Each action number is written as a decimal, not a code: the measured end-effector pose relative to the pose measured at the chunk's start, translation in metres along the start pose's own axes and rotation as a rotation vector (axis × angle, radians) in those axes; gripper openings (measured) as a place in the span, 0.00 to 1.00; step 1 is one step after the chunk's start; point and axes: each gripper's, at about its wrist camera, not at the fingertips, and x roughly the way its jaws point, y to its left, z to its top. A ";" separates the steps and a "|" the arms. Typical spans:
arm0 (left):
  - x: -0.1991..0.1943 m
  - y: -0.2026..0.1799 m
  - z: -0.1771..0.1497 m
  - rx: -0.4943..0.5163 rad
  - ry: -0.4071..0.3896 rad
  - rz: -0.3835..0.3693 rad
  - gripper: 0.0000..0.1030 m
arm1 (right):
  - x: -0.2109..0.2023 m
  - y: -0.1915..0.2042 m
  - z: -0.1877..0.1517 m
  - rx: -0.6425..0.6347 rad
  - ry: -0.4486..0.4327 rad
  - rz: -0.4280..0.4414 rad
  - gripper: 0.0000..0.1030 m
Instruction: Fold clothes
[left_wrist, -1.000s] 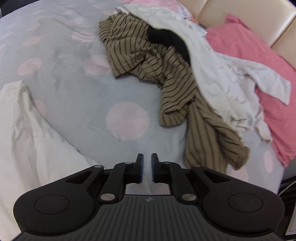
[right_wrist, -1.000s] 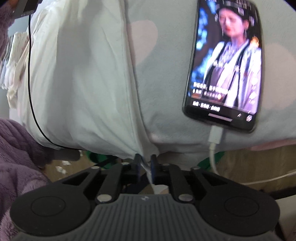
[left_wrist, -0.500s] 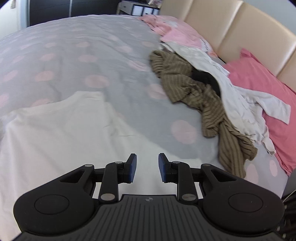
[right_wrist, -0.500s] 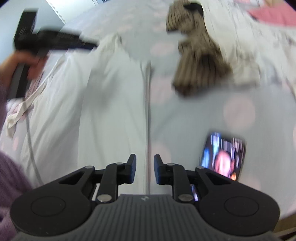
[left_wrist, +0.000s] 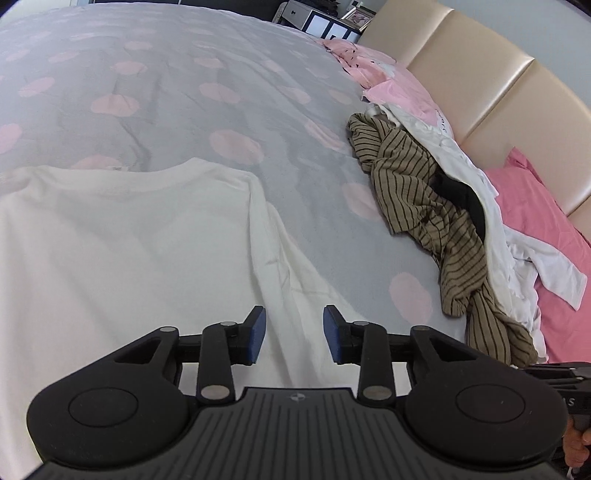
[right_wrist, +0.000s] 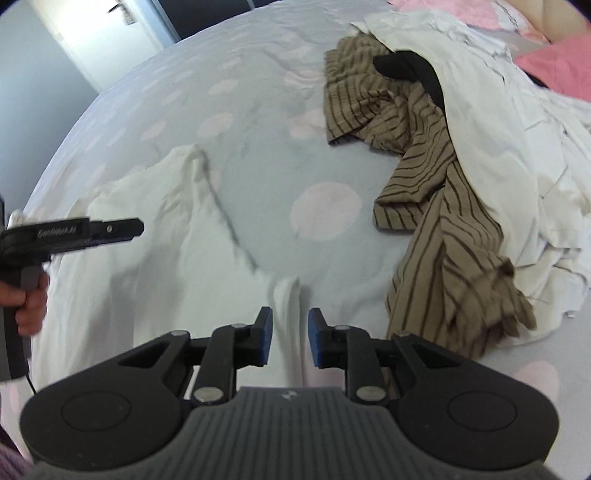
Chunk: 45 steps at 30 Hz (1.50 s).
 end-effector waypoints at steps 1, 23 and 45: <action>0.006 0.001 0.003 -0.001 0.004 -0.005 0.34 | 0.007 -0.004 0.004 0.028 0.009 0.006 0.24; 0.066 0.067 0.015 -0.099 -0.036 -0.291 0.02 | 0.047 -0.030 0.009 0.315 0.074 0.078 0.05; 0.086 0.057 0.064 -0.125 -0.014 -0.197 0.05 | 0.049 -0.031 0.013 0.287 0.090 0.045 0.06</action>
